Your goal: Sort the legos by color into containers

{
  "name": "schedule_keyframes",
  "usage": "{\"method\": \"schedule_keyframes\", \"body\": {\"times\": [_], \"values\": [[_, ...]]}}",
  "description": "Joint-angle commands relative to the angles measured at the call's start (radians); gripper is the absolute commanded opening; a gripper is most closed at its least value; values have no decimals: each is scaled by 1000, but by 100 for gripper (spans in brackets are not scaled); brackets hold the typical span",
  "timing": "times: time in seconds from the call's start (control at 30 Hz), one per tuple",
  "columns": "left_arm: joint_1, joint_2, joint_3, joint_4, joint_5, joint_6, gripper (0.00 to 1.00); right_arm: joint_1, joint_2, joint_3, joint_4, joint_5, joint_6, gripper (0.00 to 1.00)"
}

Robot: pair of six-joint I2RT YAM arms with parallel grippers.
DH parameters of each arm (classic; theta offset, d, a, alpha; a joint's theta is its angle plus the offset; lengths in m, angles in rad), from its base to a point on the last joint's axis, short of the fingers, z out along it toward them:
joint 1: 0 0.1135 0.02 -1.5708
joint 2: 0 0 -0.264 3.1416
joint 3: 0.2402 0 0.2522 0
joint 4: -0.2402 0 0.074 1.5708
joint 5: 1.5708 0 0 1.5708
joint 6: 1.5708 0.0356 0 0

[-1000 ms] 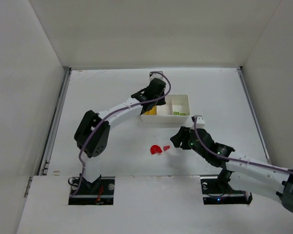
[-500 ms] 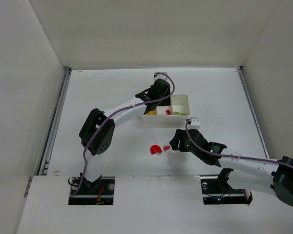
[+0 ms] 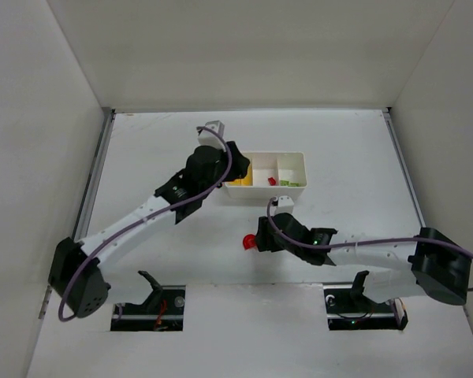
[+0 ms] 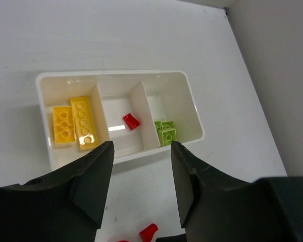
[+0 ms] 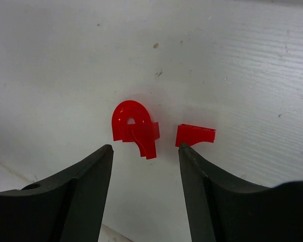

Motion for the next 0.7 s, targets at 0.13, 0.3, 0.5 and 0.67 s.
{"method": "schedule_keyframes", "body": {"times": [0.13, 0.3, 0.5, 0.67], "values": [[49, -261, -285, -38, -25, -93, 47, 13, 94, 81, 29, 11, -18, 58], [63, -344, -394, -150, -26, -125, 46, 13, 140, 96, 60, -12, -12, 55], [37, -385, -508, -193, -16, -165, 45, -3, 192, 107, 78, -32, -3, 53], [-32, -390, -581, -159, 7, -208, 45, -10, 200, 103, 96, -29, 14, 43]]}}
